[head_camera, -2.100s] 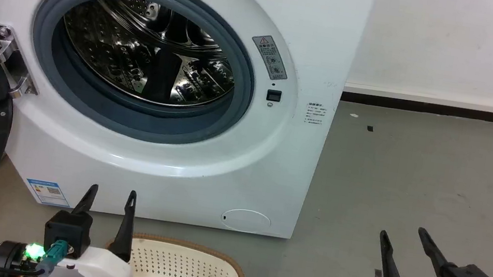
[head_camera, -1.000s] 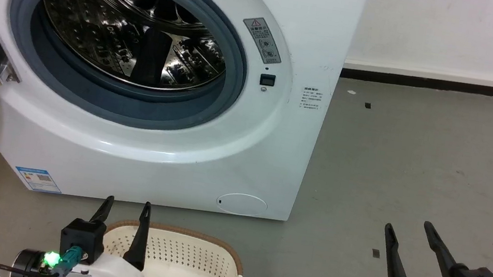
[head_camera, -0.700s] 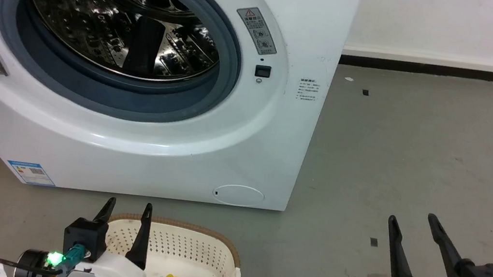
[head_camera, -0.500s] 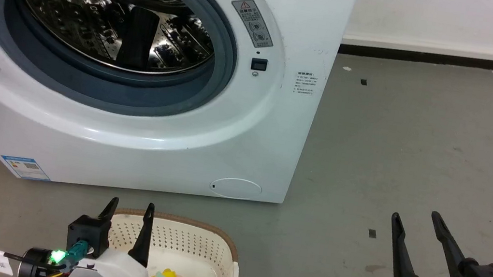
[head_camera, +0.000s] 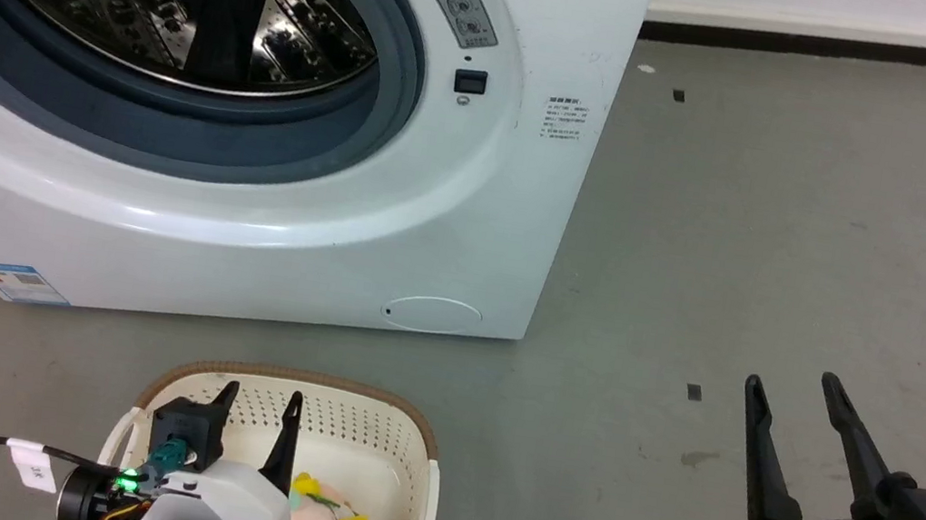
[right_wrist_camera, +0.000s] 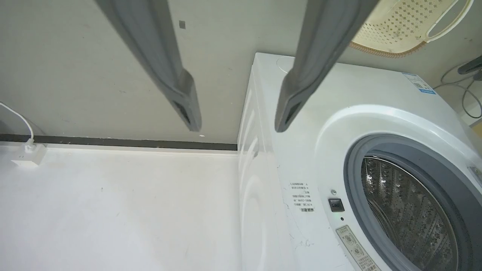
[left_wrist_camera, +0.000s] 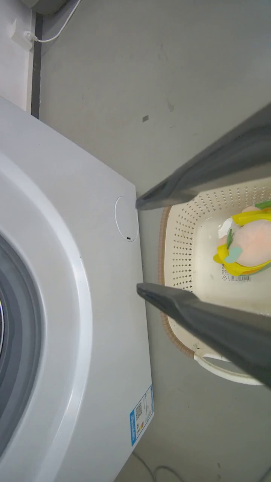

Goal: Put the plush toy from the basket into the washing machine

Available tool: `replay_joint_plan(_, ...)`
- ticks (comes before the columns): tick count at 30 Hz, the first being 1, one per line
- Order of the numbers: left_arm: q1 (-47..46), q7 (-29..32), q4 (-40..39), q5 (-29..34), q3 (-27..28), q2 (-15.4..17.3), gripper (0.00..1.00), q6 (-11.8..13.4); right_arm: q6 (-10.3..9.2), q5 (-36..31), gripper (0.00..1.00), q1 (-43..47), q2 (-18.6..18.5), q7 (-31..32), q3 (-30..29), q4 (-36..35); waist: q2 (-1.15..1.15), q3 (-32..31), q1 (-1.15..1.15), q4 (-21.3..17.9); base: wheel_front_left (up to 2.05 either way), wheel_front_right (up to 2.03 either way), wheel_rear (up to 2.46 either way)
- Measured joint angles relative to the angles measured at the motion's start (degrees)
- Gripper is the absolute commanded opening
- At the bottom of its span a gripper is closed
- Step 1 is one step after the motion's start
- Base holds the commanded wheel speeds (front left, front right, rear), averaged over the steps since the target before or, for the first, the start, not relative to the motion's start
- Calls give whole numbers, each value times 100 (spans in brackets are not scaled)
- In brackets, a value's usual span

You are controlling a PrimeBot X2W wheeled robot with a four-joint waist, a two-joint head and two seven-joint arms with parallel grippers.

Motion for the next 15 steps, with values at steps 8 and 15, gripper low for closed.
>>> replay_joint_plan(8, -331, 25, 717, -75, -66, 93, 100, 10, 0, 51, 100, -110, 0, -98, 18, -89, 0, 288, 0, -100, 0, 0, 0)
replay_joint_plan(15, -704, 154, 1470, -175, -208, 187, 100, -59, 0, 162, 100, -200, 0, -187, 34, -172, 0, 647, 0, -225, 0, 0, 0)
